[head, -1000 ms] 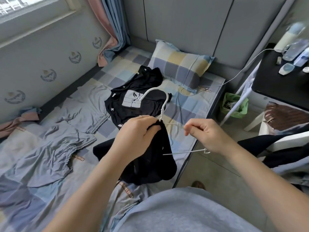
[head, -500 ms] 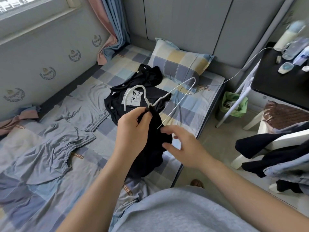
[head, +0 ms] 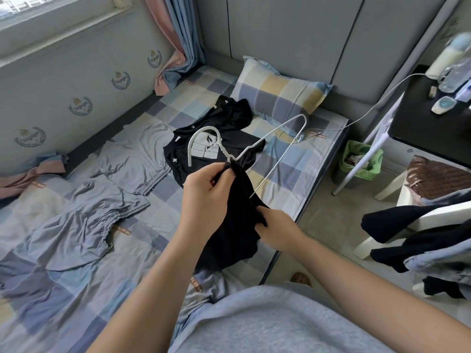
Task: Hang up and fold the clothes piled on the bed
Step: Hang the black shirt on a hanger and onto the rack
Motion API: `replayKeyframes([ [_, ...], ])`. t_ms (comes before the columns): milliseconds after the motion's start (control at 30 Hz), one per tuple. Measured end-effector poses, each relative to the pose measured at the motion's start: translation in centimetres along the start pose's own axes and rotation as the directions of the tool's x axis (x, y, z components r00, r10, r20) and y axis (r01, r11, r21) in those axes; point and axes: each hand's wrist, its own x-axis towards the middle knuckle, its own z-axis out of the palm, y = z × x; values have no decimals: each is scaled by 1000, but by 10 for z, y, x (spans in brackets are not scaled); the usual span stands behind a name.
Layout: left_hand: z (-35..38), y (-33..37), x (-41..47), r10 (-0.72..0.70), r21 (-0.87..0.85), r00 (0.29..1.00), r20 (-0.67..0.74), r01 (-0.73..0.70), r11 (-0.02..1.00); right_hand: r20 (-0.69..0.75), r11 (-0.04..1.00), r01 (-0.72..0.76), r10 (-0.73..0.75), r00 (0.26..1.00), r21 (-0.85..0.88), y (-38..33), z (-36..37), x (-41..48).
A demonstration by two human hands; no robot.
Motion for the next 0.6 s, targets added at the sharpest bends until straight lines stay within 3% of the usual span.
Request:
replayKeyframes([
  [133,-10,-9,2,-35,-4,998,56,35,999,15,978,-96,100,995,-183,30,8,4],
  [367,-62,-37,9,-8,161,969,249,-34,986,-49,972,-139,132,990,-189,69,-27,5],
  [500,-87,-52,6,-81,143,968,239,47,989,-79,975,-81,66,995,-209,73,-52,2],
  [600,-91,-53,5,-141,175,949,282,93,980,-160,992,7,-27,987,-127,61,-64,1],
])
